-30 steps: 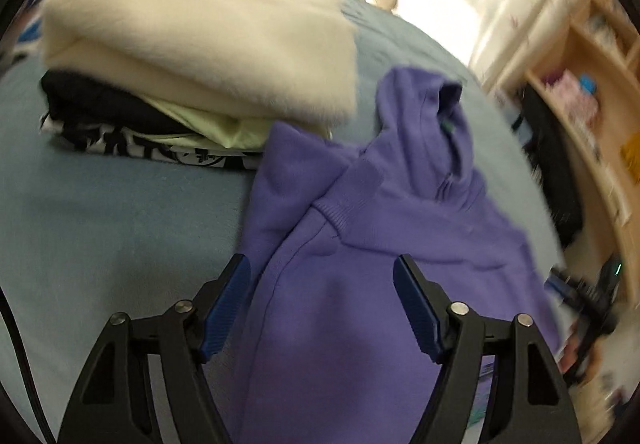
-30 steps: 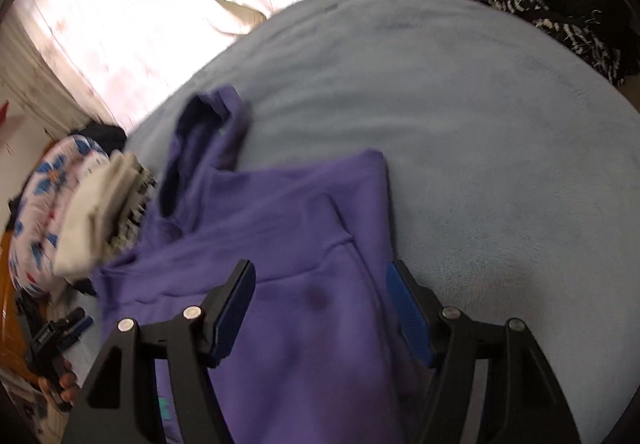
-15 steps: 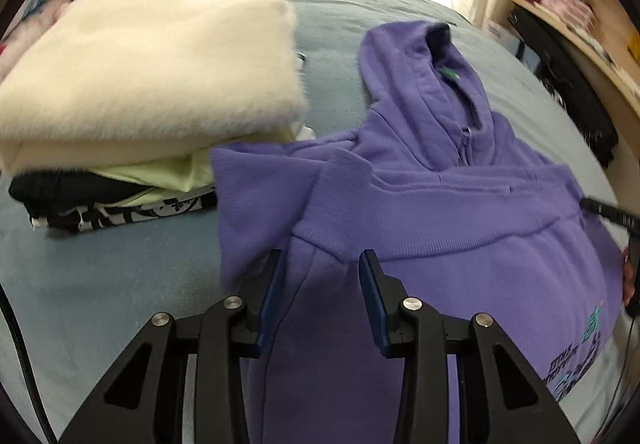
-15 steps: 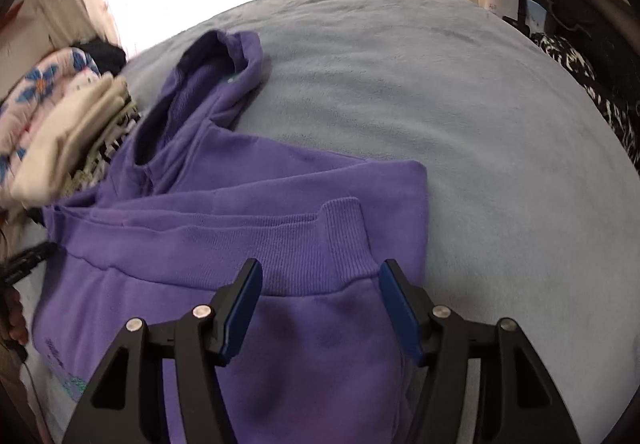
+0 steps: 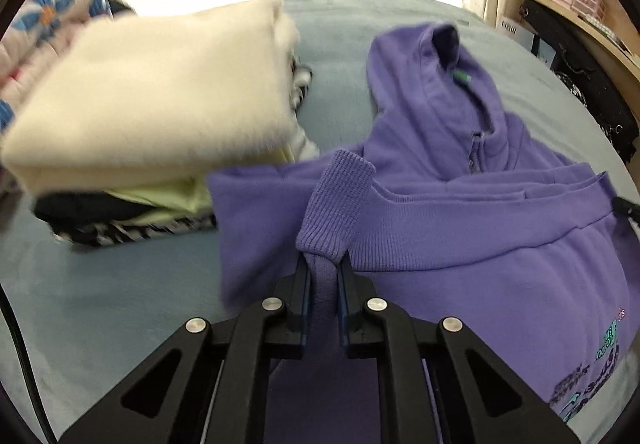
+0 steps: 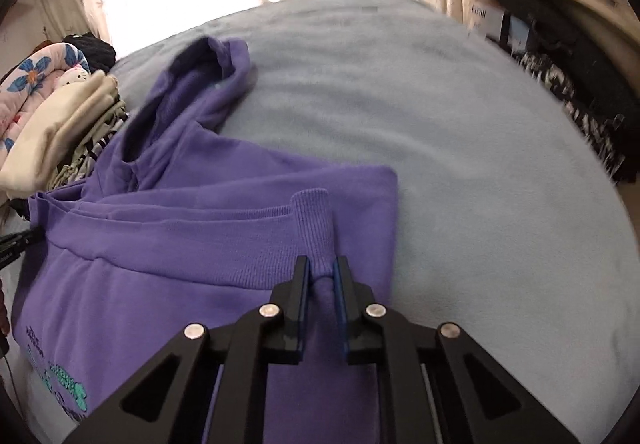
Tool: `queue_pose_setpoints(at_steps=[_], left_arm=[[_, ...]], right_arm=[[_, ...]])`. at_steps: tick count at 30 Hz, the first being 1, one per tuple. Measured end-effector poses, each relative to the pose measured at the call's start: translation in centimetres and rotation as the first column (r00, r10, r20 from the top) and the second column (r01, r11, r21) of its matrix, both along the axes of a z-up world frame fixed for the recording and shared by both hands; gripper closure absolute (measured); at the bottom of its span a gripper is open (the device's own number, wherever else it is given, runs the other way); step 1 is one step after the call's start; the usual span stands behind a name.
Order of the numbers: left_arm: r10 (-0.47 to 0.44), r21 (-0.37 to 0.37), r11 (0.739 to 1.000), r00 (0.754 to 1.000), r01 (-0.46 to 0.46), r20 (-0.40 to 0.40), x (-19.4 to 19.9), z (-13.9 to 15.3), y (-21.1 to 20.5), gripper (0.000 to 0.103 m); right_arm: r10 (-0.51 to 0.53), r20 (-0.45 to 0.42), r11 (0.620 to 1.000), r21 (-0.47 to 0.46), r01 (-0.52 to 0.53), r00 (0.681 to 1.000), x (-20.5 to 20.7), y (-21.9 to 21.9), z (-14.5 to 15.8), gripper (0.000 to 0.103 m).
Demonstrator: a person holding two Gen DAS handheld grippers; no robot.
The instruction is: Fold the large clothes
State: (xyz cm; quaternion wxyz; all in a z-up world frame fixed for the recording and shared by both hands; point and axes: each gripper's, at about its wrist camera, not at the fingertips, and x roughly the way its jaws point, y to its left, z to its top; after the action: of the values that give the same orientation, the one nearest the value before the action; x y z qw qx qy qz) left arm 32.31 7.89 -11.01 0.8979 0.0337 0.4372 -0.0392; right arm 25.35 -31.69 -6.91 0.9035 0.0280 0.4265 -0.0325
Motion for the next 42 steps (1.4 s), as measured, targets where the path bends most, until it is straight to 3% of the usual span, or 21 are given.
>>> queue_pose_setpoints(at_steps=[4,9,13,19,21,22,23,26,29,31,34,38,42], left_arm=[[0.025,-0.007,1.0,0.992,-0.024,0.125,-2.0,3.4,-0.1,0.095],[0.114,-0.002,0.993,0.976,-0.116,0.187,-1.3,4.5,0.4,0.095],[0.197,-0.011,0.98,0.968,-0.198,0.158,0.6,2.2,1.5,0.095],[0.207,0.037,0.975,0.96,-0.217,0.188,2.2,-1.1,0.7,0.092],[0.202,0.056,0.975,0.958,-0.217,0.203,2.1,-1.3,0.5,0.087],[0.198,0.063,0.975,0.958,-0.215,0.206,2.1,-1.2,0.4,0.085],[0.194,0.073,0.974,0.96,-0.212,0.202,1.9,-1.0,0.4,0.077],[0.207,0.106,0.967,0.957,-0.231,0.204,1.1,0.2,0.4,0.055],[0.238,0.109,0.955,0.934,-0.274,0.266,-1.0,2.3,0.1,0.055],[0.243,0.06,0.96,0.925,-0.272,0.292,-2.8,3.8,-0.7,0.054],[0.202,-0.047,0.979,0.951,-0.197,0.234,-5.2,4.6,-3.0,0.054],[0.161,-0.128,0.981,0.977,-0.143,0.14,-7.8,3.0,-6.8,0.054],[0.144,-0.077,0.988,0.985,-0.137,0.094,-9.1,-0.4,-9.2,0.054]], right_arm=[[-0.019,0.123,1.0,-0.007,0.02,0.992,-0.9,0.3,3.5,0.093],[-0.058,0.191,0.998,-0.025,0.064,0.98,1.0,0.8,5.1,0.093],[-0.089,0.159,0.994,-0.05,0.098,0.983,4.4,1.2,2.7,0.093],[-0.15,-0.047,0.982,-0.12,0.143,0.988,8.4,0.9,-4.5,0.092],[-0.153,-0.036,0.98,-0.135,0.146,0.988,8.3,1.1,-4.3,0.091],[-0.148,-0.038,0.98,-0.14,0.141,0.988,8.2,1.2,-3.9,0.085],[-0.149,-0.044,0.978,-0.151,0.141,0.988,8.0,1.3,-3.5,0.077],[-0.176,-0.014,0.964,-0.206,0.169,0.984,6.3,1.7,-0.9,0.067],[-0.164,0.038,0.974,-0.152,0.168,0.986,3.9,2.6,1.0,0.056],[-0.11,0.059,0.991,-0.064,0.113,0.992,1.9,4.3,2.1,0.056],[-0.032,0.061,0.999,-0.002,0.033,0.998,-0.1,8.1,2.2,0.056],[0.089,0.028,0.991,0.097,-0.091,0.996,-2.1,13.8,0.5,0.056],[0.176,-0.004,0.981,0.082,-0.175,0.984,-3.4,17.5,-2.0,0.056]])
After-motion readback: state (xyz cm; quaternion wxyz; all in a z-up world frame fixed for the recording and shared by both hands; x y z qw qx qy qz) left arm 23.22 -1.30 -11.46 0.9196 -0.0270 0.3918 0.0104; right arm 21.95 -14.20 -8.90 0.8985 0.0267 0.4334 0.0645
